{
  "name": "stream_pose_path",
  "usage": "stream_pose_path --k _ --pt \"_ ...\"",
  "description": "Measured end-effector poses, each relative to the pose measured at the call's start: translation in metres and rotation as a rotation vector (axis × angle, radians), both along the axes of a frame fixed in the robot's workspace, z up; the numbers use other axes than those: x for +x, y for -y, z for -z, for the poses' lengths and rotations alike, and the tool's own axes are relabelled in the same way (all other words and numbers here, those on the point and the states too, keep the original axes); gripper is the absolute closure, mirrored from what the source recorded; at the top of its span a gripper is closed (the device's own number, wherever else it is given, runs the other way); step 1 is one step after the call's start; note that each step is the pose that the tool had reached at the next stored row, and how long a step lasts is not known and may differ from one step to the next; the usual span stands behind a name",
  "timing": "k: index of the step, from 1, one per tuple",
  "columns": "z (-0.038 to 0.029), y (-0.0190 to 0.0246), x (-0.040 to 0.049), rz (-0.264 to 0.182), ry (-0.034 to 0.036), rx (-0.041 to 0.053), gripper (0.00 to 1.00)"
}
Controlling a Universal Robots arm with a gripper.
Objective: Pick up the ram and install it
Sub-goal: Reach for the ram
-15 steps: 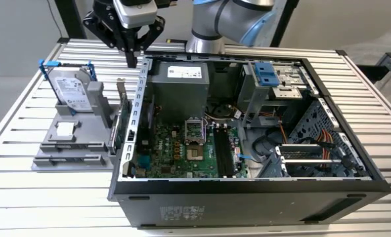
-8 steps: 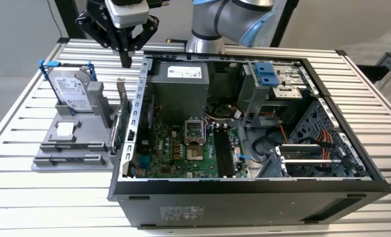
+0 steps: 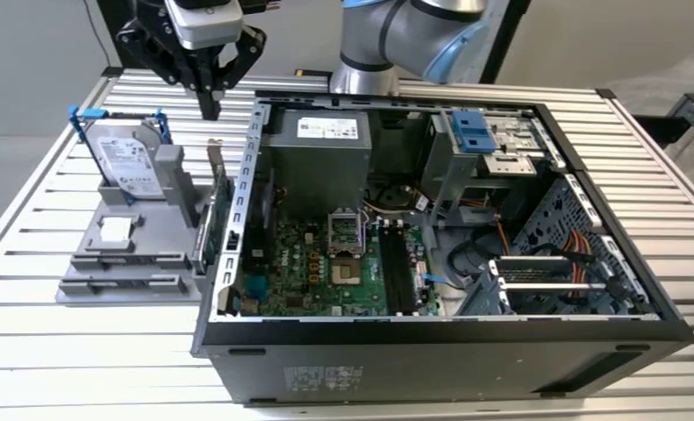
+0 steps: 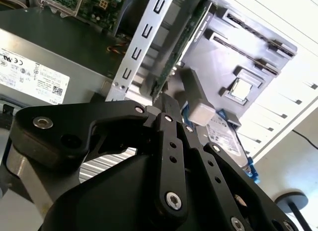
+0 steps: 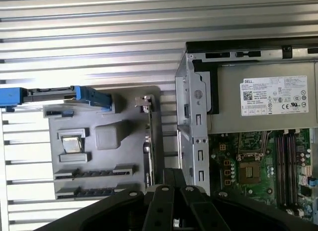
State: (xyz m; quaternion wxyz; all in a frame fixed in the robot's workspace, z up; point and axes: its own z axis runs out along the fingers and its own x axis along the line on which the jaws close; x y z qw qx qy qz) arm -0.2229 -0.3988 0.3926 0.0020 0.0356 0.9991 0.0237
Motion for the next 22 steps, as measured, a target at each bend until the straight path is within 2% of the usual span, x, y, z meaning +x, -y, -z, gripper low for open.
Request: stream_pose_path --k 22 --pt "0.0001 0.0000 -0.0389 -0.006 -0.0041 0.0000 1.00"
